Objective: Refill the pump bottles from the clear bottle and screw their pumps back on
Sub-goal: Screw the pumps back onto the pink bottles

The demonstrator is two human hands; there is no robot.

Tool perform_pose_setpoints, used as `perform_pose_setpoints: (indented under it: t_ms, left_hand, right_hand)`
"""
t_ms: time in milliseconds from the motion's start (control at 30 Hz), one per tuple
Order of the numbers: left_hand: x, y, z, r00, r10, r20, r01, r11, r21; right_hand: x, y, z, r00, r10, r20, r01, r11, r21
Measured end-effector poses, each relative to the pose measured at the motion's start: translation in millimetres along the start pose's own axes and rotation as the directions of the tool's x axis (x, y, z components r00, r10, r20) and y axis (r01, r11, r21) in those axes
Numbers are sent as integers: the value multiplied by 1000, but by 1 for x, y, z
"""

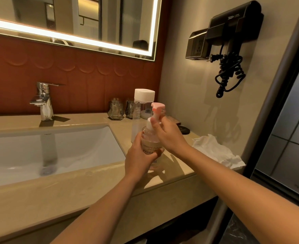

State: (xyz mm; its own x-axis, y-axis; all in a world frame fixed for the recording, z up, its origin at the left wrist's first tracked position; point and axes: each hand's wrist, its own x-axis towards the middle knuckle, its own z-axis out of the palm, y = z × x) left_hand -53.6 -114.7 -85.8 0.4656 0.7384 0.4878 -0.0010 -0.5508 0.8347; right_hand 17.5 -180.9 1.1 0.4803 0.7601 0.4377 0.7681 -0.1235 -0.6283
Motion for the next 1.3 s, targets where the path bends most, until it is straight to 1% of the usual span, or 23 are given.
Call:
perform_pose_setpoints:
  t_ms: [100, 133, 200, 233, 300, 367, 467, 533, 600, 667, 733, 967, 1067, 1233, 1300]
  left_hand:
    - [1, -1, -1, 1000, 9, 6, -9, 1000, -5]
    - [0, -1, -1, 1000, 17, 11, -17, 1000, -3]
    - [0, -1, -1, 1000, 26, 9, -26, 1000, 5]
    - [0, 0, -1, 1000, 23, 7, -24, 1000, 7]
    - [0, 0, -1, 1000, 13, 0, -13, 1000, 6]
    - [1, 0, 0, 1000, 9, -5, -9, 1000, 14]
    - [1, -2, 0, 1000, 11, 0, -11, 1000, 15]
    - [5, -1, -2, 1000, 9, 8, -9, 1000, -5]
    - [13, -2, -5, 1000, 1, 31, 0, 999, -33]
    - [21, -4, -10, 998, -18, 65, 21, 998, -55]
    - [29, -7, -12, 997, -29, 74, 33, 997, -62]
    - [48, -18, -9, 999, -46, 22, 48, 995, -89]
    - [58, -23, -9, 998, -65, 10, 65, 993, -94]
    - [73, -30, -7, 997, -74, -5, 73, 993, -89]
    - [77, -32, -6, 996, -85, -14, 83, 993, -83]
  right_hand:
    - [-13, 5, -6, 986, -108, -123, 91, 987, -136]
    - [-15, 5, -10, 978, -140, -156, 114, 980, -160]
    - [-12, 2, -15, 971, -157, -180, 132, 980, -146]
    - [-9, 0, -15, 976, -146, -163, 127, 985, -120]
    - [-4, -2, -10, 990, -114, -86, 108, 992, -68]
    - [-3, -2, -3, 993, -98, -73, 97, 995, -9]
    - [-4, 1, -2, 988, -78, -131, 94, 989, 117]
    - [-1, 7, -3, 980, -23, -199, 61, 980, 189]
    - [4, 18, -7, 953, 54, -298, 11, 977, 212]
    - [7, 32, -13, 936, 104, -336, -41, 981, 190]
    - [11, 47, -17, 939, 128, -320, -69, 979, 189]
    - [38, 80, -13, 952, 228, -205, -187, 962, 200]
    - [52, 83, -6, 962, 231, -145, -192, 952, 239]
    - [81, 77, 7, 959, 254, -126, -199, 920, 337]
    - [89, 75, 12, 958, 265, -112, -215, 917, 337]
